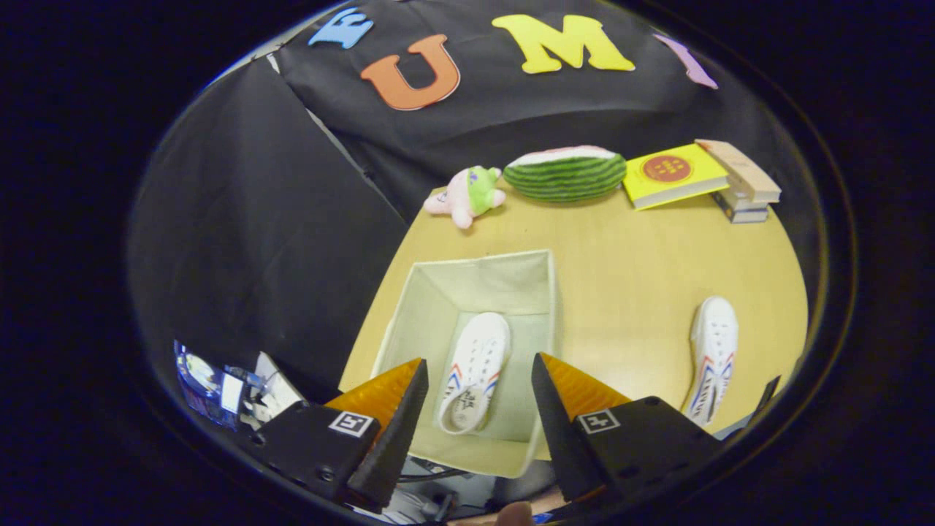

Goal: Open the storage box then place both shoes into the box .Put the left shoe in first, then the right shoe, with the right side of both shoes facing outward in a uniform manner.

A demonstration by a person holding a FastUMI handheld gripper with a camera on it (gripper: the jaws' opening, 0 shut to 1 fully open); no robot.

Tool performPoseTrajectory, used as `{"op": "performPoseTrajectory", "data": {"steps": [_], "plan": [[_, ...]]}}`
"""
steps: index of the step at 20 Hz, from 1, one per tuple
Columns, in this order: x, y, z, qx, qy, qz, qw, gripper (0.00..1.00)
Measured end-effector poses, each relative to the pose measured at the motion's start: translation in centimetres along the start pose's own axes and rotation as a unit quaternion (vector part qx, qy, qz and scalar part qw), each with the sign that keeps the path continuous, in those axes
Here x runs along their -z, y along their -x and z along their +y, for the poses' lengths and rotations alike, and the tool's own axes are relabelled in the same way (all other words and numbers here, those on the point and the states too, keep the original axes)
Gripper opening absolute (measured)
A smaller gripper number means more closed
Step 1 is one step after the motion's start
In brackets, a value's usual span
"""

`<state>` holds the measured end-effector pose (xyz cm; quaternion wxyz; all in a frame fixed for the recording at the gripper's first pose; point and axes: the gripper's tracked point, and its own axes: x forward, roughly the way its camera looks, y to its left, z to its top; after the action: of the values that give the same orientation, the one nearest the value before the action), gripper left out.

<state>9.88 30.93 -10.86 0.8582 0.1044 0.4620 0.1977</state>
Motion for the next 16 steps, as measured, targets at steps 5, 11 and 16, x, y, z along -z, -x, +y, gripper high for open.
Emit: {"op": "performPoseTrajectory", "data": {"steps": [5, 11, 16], "plan": [[-1.4, 4.3, -10.6, 0.099, 0.037, -0.023, 0.994, 0.87], [1.3, 6.1, -20.6, 0.170, 0.046, 0.009, 0.984, 0.89], [5.0, 4.4, -27.8, 0.187, 0.021, 0.057, 0.980, 0.89]]}}
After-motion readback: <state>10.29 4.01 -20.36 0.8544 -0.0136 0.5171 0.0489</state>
